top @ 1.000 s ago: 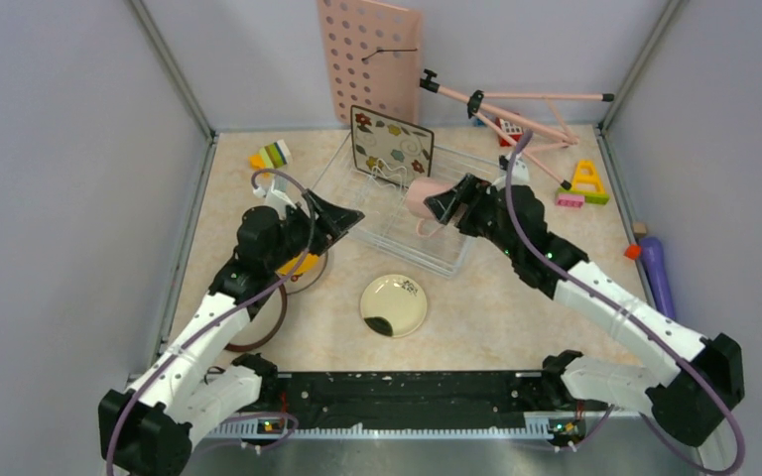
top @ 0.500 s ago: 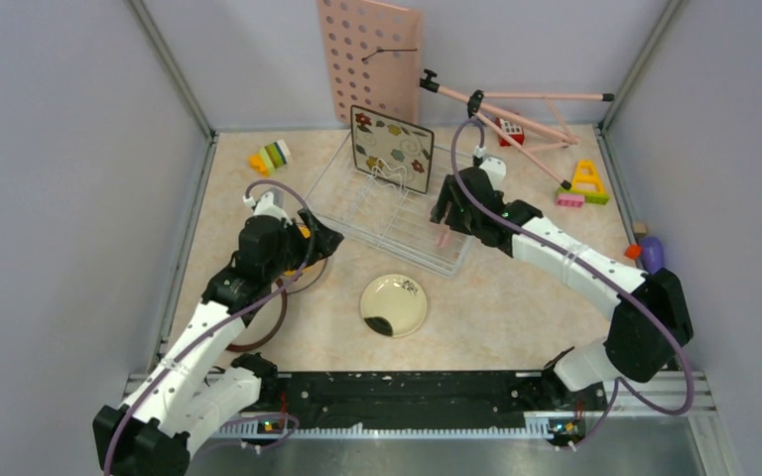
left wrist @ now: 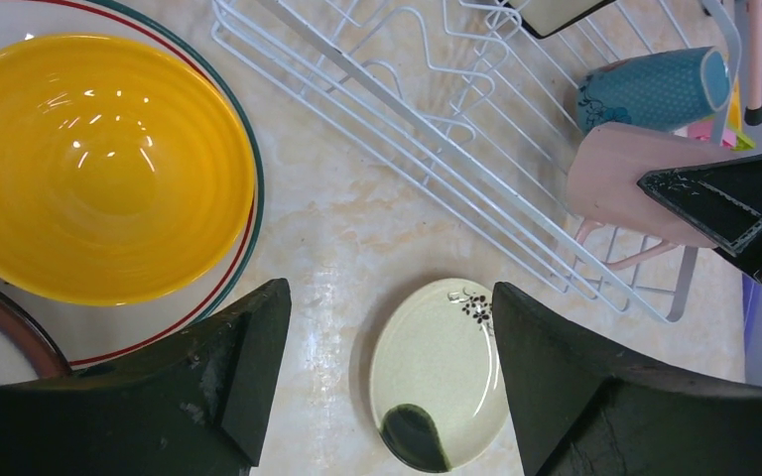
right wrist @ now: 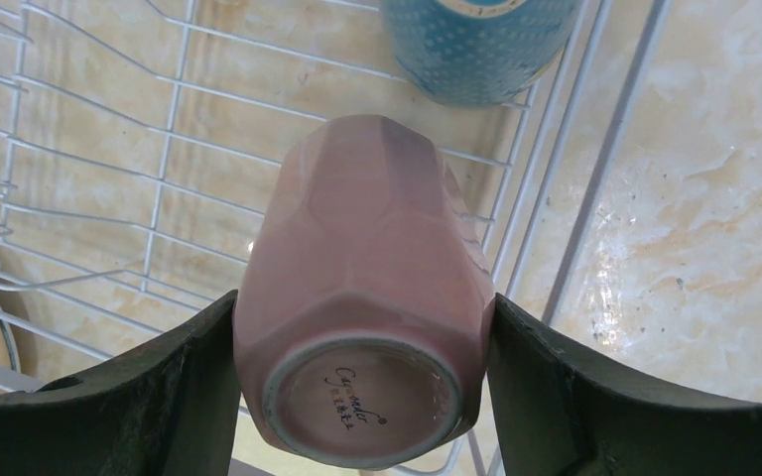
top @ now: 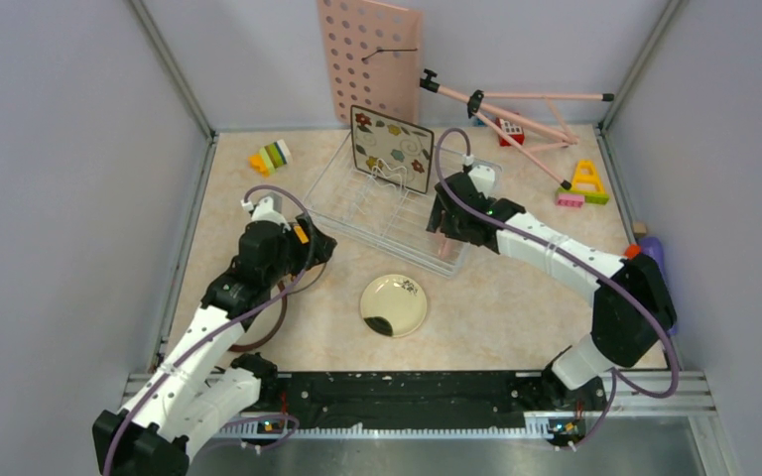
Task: Load the mixed dishes into the dish rack
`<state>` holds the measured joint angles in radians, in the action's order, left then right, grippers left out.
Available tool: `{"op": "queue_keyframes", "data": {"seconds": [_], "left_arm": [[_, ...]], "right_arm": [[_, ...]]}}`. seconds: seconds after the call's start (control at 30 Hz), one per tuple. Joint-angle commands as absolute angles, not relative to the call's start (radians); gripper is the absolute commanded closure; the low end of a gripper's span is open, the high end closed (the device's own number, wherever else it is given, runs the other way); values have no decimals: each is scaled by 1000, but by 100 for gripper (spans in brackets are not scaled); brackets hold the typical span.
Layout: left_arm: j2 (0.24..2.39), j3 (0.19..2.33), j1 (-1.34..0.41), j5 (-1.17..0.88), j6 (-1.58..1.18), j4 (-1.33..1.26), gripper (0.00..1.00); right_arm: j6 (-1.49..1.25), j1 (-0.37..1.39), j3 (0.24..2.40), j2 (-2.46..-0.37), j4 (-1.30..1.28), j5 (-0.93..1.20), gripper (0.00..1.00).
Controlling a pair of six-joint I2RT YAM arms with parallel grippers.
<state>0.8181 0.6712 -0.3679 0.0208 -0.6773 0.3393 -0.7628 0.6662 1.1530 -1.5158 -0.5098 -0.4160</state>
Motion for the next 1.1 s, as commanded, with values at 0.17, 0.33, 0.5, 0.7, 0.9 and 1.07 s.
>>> {"op": "queue_keyframes", "data": {"seconds": [0.17, 0.33, 0.5, 0.7, 0.9, 1.07], "left_arm": [[818, 649, -365, 178, -658, 356, 21], [901, 672, -365, 327, -752, 421, 22], [997, 690, -365, 340, -803, 430, 16], [1066, 695, -362, 333, -836, 421, 9], [1120, 704, -345, 290, -933, 439, 10], [1178, 723, -318, 263, -1024, 466, 18]], "right_arm": [[-812, 692, 1237, -1569, -516, -453, 85], [-829, 692, 1214, -1563, -507, -452, 48], [-830, 692, 1228, -1532, -528, -454, 11], [-804, 691, 1244, -1478, -536, -460, 1], [-795, 692, 1244, -1437, -557, -460, 1], [-796, 692, 1201, -1365, -516, -448, 1]]}}
